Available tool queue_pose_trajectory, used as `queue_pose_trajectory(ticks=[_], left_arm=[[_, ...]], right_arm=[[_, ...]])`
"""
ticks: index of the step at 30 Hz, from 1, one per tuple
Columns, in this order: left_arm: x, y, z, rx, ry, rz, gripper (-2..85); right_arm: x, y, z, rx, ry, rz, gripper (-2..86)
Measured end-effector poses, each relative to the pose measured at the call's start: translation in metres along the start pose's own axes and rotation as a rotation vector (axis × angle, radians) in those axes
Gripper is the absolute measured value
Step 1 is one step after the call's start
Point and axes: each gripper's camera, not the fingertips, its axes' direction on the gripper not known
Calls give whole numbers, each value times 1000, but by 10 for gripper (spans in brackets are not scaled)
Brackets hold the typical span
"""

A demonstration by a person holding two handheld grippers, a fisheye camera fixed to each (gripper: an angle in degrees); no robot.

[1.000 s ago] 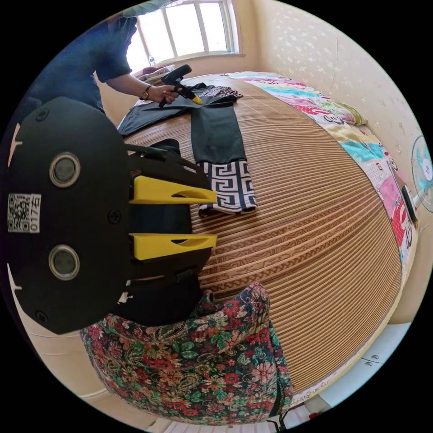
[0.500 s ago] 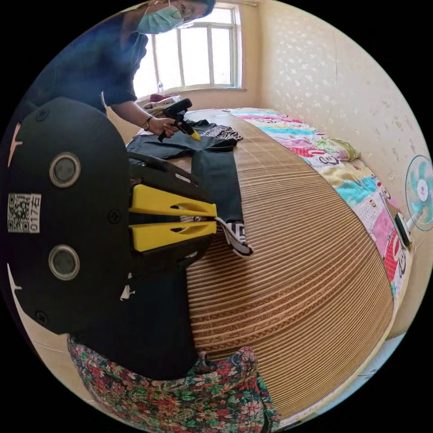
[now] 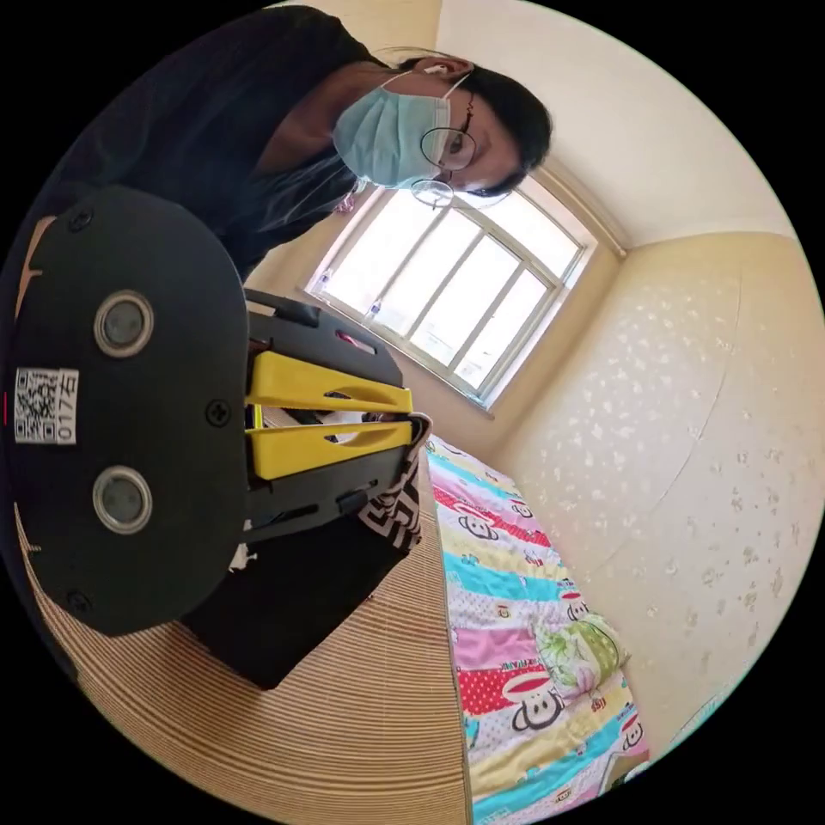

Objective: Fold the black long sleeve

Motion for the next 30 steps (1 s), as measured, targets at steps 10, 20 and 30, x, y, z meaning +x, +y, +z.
queue_pose_trajectory(ticks=[10,20,30], left_arm=[[-58,-1,-96,101,-24,-84,78],[-26,-79,-87,186,-85,-36,97],[-2,-88,-67,119,-244,-40,-6]], right_arm=[[78,99,248,-434,110,165,73],[107,124,177,-333,483,314,70],[152,135,96,140,853,609,76]])
